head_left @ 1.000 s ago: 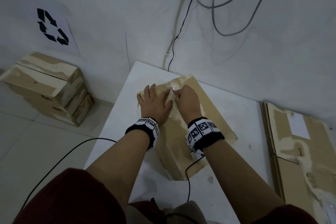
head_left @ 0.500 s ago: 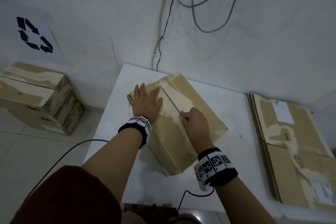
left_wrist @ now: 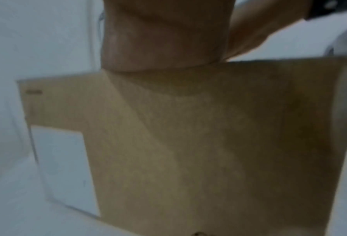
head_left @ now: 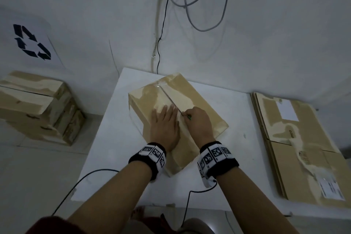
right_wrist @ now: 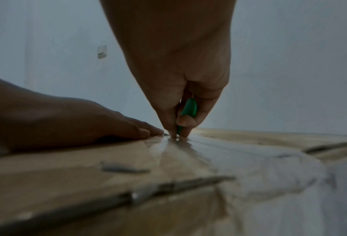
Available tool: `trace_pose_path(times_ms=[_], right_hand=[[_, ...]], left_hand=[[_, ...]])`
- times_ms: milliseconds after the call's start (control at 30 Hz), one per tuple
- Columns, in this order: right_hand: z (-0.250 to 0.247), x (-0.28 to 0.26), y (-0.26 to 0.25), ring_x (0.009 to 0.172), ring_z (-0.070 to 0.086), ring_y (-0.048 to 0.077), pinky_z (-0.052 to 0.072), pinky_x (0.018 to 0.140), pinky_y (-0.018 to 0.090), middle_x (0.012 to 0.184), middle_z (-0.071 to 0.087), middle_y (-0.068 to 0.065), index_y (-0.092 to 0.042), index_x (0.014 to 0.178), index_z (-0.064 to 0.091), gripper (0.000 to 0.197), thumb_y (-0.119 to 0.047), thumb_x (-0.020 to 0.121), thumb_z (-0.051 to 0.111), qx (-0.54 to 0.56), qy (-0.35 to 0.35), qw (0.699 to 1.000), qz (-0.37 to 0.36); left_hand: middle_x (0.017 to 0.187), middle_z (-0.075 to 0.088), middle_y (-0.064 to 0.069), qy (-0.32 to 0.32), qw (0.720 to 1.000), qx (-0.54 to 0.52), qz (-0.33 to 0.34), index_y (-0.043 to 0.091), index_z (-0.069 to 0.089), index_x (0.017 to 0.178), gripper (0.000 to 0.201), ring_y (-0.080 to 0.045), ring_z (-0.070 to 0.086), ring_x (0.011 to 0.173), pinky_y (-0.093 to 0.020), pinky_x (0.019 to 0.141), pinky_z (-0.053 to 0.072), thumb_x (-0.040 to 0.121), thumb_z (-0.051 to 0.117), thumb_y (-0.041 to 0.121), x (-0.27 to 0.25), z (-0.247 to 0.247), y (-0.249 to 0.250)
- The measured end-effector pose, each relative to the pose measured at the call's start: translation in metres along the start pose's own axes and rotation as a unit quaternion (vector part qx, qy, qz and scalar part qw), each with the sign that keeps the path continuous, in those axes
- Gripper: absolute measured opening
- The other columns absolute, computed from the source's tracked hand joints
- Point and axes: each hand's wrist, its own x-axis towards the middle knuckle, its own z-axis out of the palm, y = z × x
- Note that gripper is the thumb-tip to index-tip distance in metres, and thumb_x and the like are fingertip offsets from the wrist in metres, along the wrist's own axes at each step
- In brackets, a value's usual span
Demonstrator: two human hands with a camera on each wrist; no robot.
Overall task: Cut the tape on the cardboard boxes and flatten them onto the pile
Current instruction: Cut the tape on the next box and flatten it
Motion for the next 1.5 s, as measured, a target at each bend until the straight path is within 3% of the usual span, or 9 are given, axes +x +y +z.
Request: trace_pose_path(times_ms=[500, 667, 800, 967, 1100, 1167, 1233, 1333, 1500], right_hand=[[-0.023, -0.093, 0.056, 0.093, 0.061, 0.023, 0.051, 0.080, 0.036, 0.107, 0.063, 0.009, -0.004, 0.102, 0.066, 0.015, -0.010, 0.098, 0.053, 0.074, 0.007, 0.995, 0.059], [-0.020, -0.110, 0.066, 0.089, 0.055, 0.012, 0.041, 0.077, 0.019, 0.098, 0.058, 0.002, -0.008, 0.111, 0.070, 0.021, -0.015, 0.099, 0.054, 0.095, 0.038, 0.994, 0.047], [-0.020, -0.117, 0.074, 0.088, 0.060, 0.014, 0.047, 0.073, 0.023, 0.097, 0.062, 0.000, -0.014, 0.112, 0.071, 0.021, -0.020, 0.100, 0.055, 0.095, 0.055, 0.993, 0.042], [-0.029, -0.098, 0.082, 0.079, 0.062, 0.012, 0.045, 0.059, 0.026, 0.096, 0.071, -0.005, -0.026, 0.104, 0.072, 0.018, -0.019, 0.097, 0.057, 0.052, 0.063, 0.995, 0.062], [-0.040, -0.078, 0.086, 0.086, 0.064, 0.018, 0.039, 0.061, 0.027, 0.095, 0.071, -0.005, -0.028, 0.100, 0.072, 0.022, -0.017, 0.094, 0.054, 0.002, 0.060, 0.996, 0.065], [-0.044, -0.069, 0.092, 0.090, 0.064, 0.020, 0.035, 0.063, 0.025, 0.098, 0.072, -0.004, -0.027, 0.100, 0.073, 0.024, -0.016, 0.094, 0.053, 0.003, 0.059, 0.996, 0.069], [-0.047, -0.062, 0.099, 0.092, 0.064, 0.021, 0.034, 0.063, 0.025, 0.100, 0.072, -0.004, -0.027, 0.100, 0.073, 0.025, -0.015, 0.094, 0.052, 0.001, 0.054, 0.996, 0.070], [-0.049, -0.058, 0.106, 0.091, 0.064, 0.022, 0.036, 0.063, 0.027, 0.100, 0.072, -0.003, -0.025, 0.099, 0.073, 0.025, -0.015, 0.094, 0.051, -0.007, 0.053, 0.996, 0.068], [-0.048, -0.058, 0.113, 0.093, 0.065, 0.020, 0.048, 0.070, 0.030, 0.102, 0.073, -0.006, -0.027, 0.098, 0.073, 0.024, -0.016, 0.093, 0.053, 0.014, 0.053, 0.997, 0.061]], left_hand=[[0.160, 0.017, 0.004, -0.002, 0.999, 0.026, -0.039, 0.018, 0.022, 0.152, 0.055, -0.019, 0.013, 0.147, -0.052, 0.117, 0.000, 0.100, 0.014, 0.032, -0.002, -0.001, 0.008], [0.160, 0.014, 0.006, 0.000, 0.998, 0.028, -0.048, 0.021, 0.018, 0.153, 0.051, -0.017, 0.009, 0.148, -0.051, 0.118, -0.002, 0.103, 0.020, 0.030, 0.000, 0.000, 0.009], [0.160, 0.014, 0.001, -0.002, 0.999, 0.030, -0.020, 0.022, 0.021, 0.152, 0.050, -0.023, 0.009, 0.148, -0.057, 0.116, -0.001, 0.102, 0.021, 0.028, -0.002, 0.000, 0.008], [0.139, 0.040, -0.012, 0.023, 0.997, 0.044, 0.051, 0.023, 0.046, 0.131, 0.040, -0.037, 0.033, 0.132, -0.066, 0.107, 0.014, 0.092, 0.042, 0.017, -0.016, 0.003, 0.024], [0.112, 0.058, -0.007, 0.043, 0.977, 0.039, 0.206, 0.015, 0.059, 0.114, 0.042, -0.029, 0.058, 0.101, -0.049, 0.090, 0.037, 0.091, 0.036, 0.041, -0.013, 0.005, 0.045], [0.121, 0.054, -0.006, -0.002, 0.978, 0.055, 0.203, 0.016, 0.055, 0.123, 0.066, -0.028, 0.054, 0.108, -0.044, 0.088, 0.036, 0.084, 0.026, 0.061, -0.006, -0.004, 0.056], [0.132, 0.044, -0.003, -0.081, 0.972, 0.109, 0.190, 0.020, 0.043, 0.135, 0.079, -0.024, 0.043, 0.120, -0.041, 0.095, 0.032, 0.079, 0.034, 0.074, 0.006, -0.012, 0.061], [0.133, 0.039, -0.001, -0.132, 0.962, 0.118, 0.206, 0.022, 0.038, 0.136, 0.090, -0.023, 0.038, 0.122, -0.040, 0.098, 0.031, 0.068, 0.056, 0.079, 0.019, -0.022, 0.068], [0.132, 0.039, -0.001, -0.168, 0.963, 0.095, 0.188, 0.027, 0.040, 0.135, 0.093, -0.023, 0.037, 0.123, -0.042, 0.100, 0.031, 0.061, 0.066, 0.076, 0.025, -0.024, 0.071]])
